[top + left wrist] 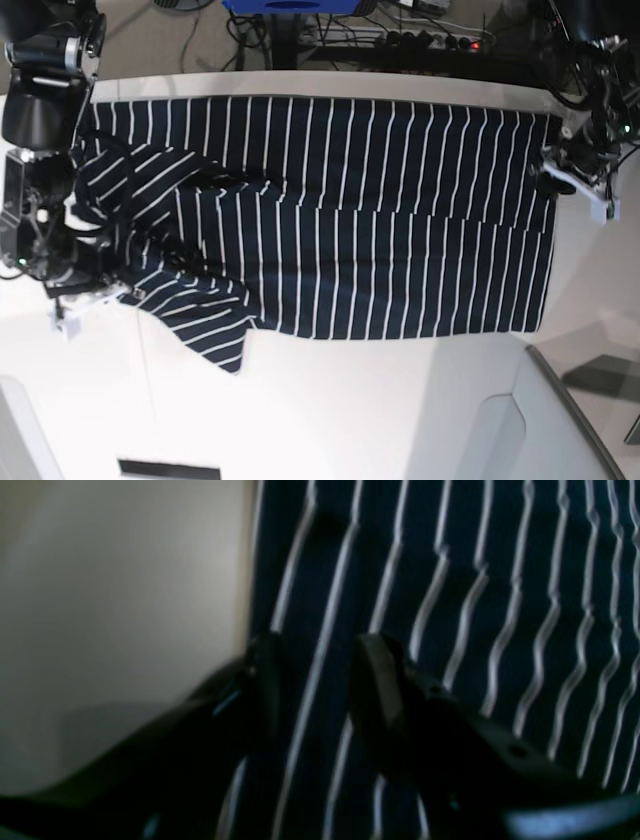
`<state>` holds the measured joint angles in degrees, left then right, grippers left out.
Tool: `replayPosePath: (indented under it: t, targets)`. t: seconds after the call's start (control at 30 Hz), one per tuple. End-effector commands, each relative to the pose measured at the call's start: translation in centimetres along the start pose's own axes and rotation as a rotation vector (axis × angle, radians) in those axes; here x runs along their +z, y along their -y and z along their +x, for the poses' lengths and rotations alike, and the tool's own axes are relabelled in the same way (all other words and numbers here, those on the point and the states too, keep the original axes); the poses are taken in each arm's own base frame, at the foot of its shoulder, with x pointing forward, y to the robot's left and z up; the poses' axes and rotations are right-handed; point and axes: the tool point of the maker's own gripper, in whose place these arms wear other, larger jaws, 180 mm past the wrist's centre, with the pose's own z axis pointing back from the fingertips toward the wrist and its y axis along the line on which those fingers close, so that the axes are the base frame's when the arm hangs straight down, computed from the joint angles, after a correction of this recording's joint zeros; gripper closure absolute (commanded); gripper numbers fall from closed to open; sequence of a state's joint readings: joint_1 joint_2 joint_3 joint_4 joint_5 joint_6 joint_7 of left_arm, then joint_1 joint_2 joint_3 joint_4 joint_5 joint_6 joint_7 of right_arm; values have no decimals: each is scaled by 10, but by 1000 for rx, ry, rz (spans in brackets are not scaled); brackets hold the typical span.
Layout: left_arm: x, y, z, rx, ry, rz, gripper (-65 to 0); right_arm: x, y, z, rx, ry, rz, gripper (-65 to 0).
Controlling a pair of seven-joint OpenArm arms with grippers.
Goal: Layout the t-shirt on the table in an organized manner, then fold the t-shirt properly
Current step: 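Drag the pinched fabric toward the hem with both grippers, then grasp the shirt sides with both grippers and pull them taut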
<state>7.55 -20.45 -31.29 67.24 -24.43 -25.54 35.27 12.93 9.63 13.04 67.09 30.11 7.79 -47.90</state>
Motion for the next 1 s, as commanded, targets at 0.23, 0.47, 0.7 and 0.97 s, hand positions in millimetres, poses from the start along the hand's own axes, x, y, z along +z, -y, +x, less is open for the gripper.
replayPosePath:
  t: [0.23, 0.47, 0.7, 0.97]
  targets:
    - [-15, -27, 81, 70, 112, 24, -239, 18, -8, 18, 47, 61, 17, 0]
    - [-30, -37, 105, 165, 168, 24, -490, 18, -6, 15, 48, 56, 14, 0]
    - [-55, -27, 107, 239, 185, 1, -533, 18, -18, 14, 149, 54, 77, 0]
    - [-82, 10, 105, 226, 156, -56, -532, 17, -17, 12, 146, 49, 75, 0]
